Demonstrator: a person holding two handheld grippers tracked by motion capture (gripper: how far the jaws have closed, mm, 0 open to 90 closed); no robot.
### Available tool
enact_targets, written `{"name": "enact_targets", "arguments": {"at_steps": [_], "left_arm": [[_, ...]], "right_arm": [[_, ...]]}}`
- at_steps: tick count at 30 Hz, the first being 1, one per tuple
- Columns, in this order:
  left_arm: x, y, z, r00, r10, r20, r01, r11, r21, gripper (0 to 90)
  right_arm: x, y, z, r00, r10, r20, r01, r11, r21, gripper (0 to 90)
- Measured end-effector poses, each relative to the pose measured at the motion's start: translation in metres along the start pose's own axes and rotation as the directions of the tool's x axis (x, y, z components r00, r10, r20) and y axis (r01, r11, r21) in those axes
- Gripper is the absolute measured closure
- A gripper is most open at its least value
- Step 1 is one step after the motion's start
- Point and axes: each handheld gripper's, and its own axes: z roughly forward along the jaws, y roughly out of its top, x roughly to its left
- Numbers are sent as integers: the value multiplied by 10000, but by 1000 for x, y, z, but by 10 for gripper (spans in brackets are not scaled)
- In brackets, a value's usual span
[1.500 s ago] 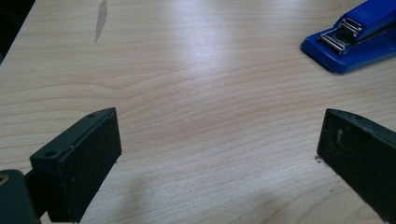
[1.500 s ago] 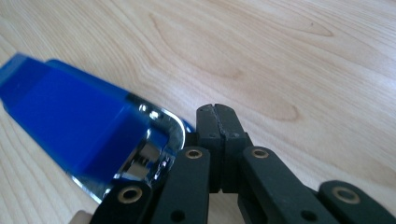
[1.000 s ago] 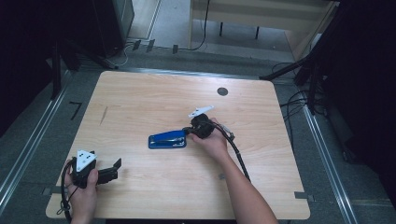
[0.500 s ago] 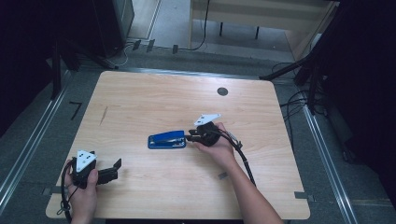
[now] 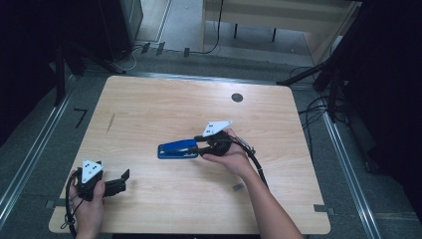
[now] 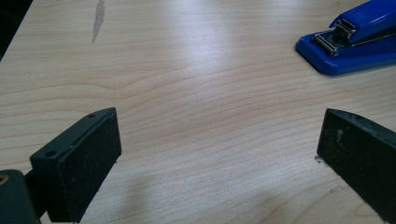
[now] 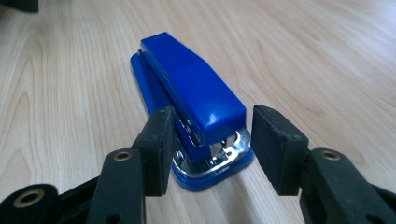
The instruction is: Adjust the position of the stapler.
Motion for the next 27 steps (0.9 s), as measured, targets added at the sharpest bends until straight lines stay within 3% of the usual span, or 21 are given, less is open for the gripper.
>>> {"name": "enact_targets", "arguments": {"at_steps": [1,4,7,15,18,21,22,27], "left_arm": [[0,0,0,10000,-7,1,7,10000,-9,0],[1,0,0,10000,-45,32,46,10000,-18,0],[1,0,0,10000,-16,53,16,10000,-5,0],[0,0,0,10000,-5,22,5,10000,-6,0],[0,0,0,10000,19,14,-19,10000,-2,0],[0,0,0,10000,28,6,-28,10000,3,1],[0,0,0,10000,32,1,-32,10000,7,1],[-1,0,1,10000,83,-20,-83,10000,22,0]], "right_arm": [[-2,2,7,9997,-210,-104,211,9997,96,535],[-4,4,14,9987,-147,-484,156,9997,182,547],[-3,7,24,9984,-350,-451,367,9986,368,545],[1,6,23,9978,-338,-562,366,9980,509,580],[7,4,18,9972,13,-750,39,9976,694,611],[14,1,16,9990,133,-432,-109,9984,558,612],[23,-1,14,9998,146,-158,-137,9983,560,625],[37,-5,11,9999,2,-106,5,9980,640,659]]}}
